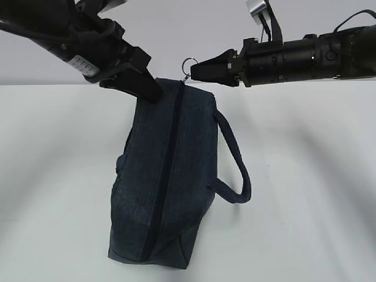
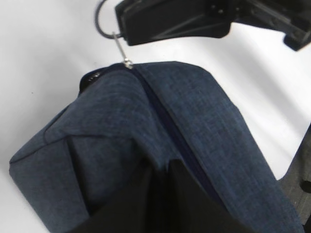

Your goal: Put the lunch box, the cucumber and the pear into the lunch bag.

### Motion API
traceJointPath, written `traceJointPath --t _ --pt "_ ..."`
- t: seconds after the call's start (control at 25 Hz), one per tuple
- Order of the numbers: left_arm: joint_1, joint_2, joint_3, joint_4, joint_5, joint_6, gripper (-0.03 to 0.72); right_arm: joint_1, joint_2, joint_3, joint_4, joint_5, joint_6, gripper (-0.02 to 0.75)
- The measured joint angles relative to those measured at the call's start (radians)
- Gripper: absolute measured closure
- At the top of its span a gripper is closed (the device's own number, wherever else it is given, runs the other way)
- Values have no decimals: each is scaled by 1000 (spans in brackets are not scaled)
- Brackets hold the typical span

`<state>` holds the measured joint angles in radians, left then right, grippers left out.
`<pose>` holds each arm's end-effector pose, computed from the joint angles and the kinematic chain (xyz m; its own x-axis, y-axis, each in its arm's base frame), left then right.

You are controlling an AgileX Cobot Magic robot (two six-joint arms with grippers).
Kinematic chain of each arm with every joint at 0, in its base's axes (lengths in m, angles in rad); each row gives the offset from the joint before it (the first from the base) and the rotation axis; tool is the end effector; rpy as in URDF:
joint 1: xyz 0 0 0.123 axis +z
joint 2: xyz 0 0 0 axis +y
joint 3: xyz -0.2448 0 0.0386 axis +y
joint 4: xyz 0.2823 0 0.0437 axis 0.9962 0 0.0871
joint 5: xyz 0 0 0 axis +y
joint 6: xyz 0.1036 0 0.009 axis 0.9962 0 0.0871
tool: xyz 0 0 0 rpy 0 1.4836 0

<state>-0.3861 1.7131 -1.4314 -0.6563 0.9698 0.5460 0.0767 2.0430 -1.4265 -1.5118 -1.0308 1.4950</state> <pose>0.3515 -0.1994 0.2453 -0.7221 0.4193 -0.5503 0.6600 0.6560 -0.3662 0.4420 0.1232 0.1734 -0.4479 -0.0144 -0.8940 -0.7984 0.4564 0.3927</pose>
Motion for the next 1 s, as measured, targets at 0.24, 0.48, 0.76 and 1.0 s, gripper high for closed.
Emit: traceJointPath --t 0.24,0.48,0.76,1.0 --pt "-41 -1 0 5 -8 29 666 -2 77 -73 -10 -48 59 738" --pt "-43 -1 0 10 -7 30 666 -12 95 -118 -65 -57 100 738" --pt "-44 -2 0 11 -12 30 668 -33 95 -126 -105 -67 126 738" --pt "-46 -2 0 11 -13 32 668 -35 146 -156 -114 -76 154 738"
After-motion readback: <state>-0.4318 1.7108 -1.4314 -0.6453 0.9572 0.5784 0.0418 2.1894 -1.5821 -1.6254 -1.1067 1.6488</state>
